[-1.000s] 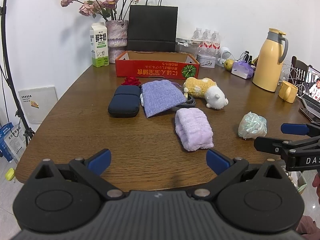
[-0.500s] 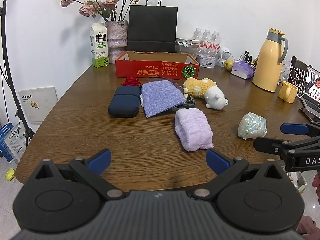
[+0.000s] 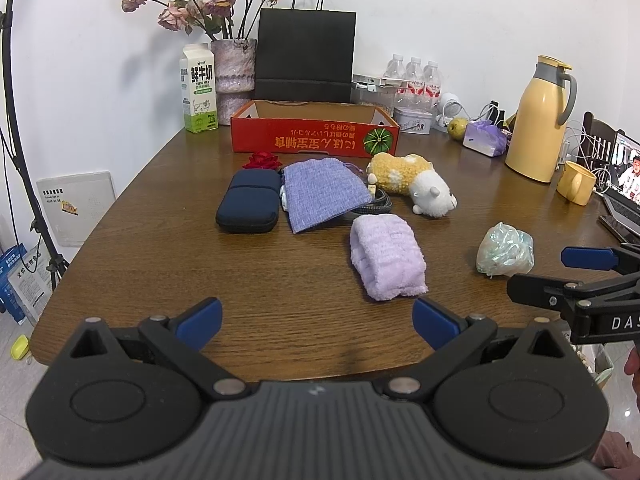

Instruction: Organize objects

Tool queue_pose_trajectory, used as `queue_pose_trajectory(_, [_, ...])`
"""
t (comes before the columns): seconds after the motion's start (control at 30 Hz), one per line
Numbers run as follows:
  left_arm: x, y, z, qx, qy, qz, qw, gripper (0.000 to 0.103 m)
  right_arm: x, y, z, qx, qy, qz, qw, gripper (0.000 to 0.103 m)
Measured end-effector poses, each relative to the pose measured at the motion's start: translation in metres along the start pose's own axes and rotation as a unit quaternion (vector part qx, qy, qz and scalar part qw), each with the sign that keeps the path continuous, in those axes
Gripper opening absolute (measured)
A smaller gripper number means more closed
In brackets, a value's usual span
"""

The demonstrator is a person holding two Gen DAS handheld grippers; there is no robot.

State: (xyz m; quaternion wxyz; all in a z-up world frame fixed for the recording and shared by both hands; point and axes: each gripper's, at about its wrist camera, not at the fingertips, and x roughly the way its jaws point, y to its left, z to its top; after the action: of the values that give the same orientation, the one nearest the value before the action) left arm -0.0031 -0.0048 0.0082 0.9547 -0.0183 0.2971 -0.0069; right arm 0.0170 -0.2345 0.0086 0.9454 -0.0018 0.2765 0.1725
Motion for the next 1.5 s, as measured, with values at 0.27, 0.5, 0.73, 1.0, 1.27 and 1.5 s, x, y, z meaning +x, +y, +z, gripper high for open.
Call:
queue_pose_trajectory(0.27, [0.000,0.000,0.000,0.000,0.000,-0.001,1.0000,0.103,0.000,0.000,0.000,0.000,0.000,0.000,1.000,0.103])
queue_pose_trajectory(0.5, [0.005,-0.003,-0.004,0.004,0.005,-0.005,1.0000,0.103,0.003,0.000,-0.001,0.002,0.004,-0.001,1.000,0.103])
queue_pose_trajectory(0.73, [0.012,-0.006,-0.002,0.005,0.009,-0.010,0.9999,0.103,0.006,-0.004,-0.005,0.000,0.005,-0.004,1.000,0.103])
queue_pose_trajectory(1.0, [0.024,-0.013,0.001,0.013,0.016,-0.022,0.9995,0.103,0.011,-0.014,-0.005,-0.003,0.002,-0.013,1.000,0.103])
queue_pose_trajectory(1.27, [0.040,-0.024,0.003,0.018,0.031,-0.036,0.9987,0.103,0.020,-0.029,-0.006,0.000,0.005,-0.017,1.000,0.103])
queue_pose_trajectory(1.5, [0.055,-0.027,0.006,0.010,0.040,-0.034,0.9986,0.103,0.033,-0.042,-0.008,0.010,0.012,-0.019,1.000,0.103])
